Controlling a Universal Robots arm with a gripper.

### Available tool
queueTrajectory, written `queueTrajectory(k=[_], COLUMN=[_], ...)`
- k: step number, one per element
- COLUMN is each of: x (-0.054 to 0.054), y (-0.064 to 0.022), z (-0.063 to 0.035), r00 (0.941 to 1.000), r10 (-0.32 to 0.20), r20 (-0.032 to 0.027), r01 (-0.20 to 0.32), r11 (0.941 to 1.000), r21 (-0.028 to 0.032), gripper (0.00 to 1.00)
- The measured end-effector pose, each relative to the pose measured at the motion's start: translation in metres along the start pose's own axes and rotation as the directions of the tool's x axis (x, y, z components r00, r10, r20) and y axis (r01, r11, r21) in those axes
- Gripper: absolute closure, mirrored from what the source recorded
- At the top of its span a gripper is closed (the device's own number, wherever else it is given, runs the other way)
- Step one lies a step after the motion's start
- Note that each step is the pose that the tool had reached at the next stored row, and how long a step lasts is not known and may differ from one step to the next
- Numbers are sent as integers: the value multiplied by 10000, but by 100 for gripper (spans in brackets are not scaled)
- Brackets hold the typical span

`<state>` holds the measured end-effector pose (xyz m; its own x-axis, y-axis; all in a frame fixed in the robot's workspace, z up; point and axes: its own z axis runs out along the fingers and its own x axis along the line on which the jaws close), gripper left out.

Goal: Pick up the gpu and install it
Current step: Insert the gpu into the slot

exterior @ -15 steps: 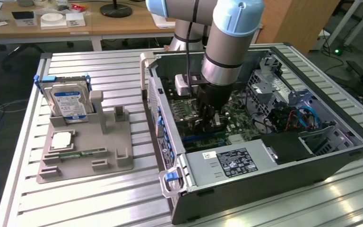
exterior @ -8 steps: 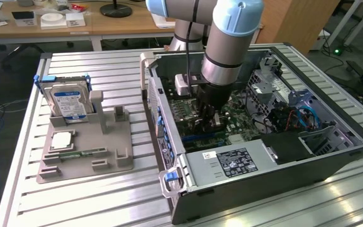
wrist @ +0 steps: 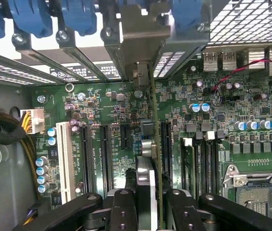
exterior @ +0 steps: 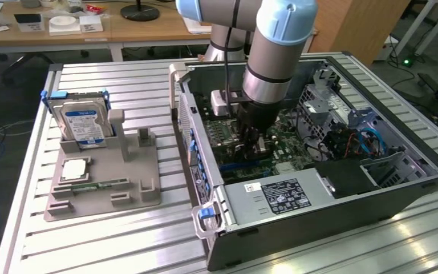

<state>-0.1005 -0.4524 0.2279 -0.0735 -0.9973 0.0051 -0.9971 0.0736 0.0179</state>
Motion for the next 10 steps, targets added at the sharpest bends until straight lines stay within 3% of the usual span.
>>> queueTrajectory(k=[10], x=[0], y=[0], z=[23], r00=[10000], r10=[0], r20=[-3], r01=[0], r11=[10000], r21=[0], gripper=[72])
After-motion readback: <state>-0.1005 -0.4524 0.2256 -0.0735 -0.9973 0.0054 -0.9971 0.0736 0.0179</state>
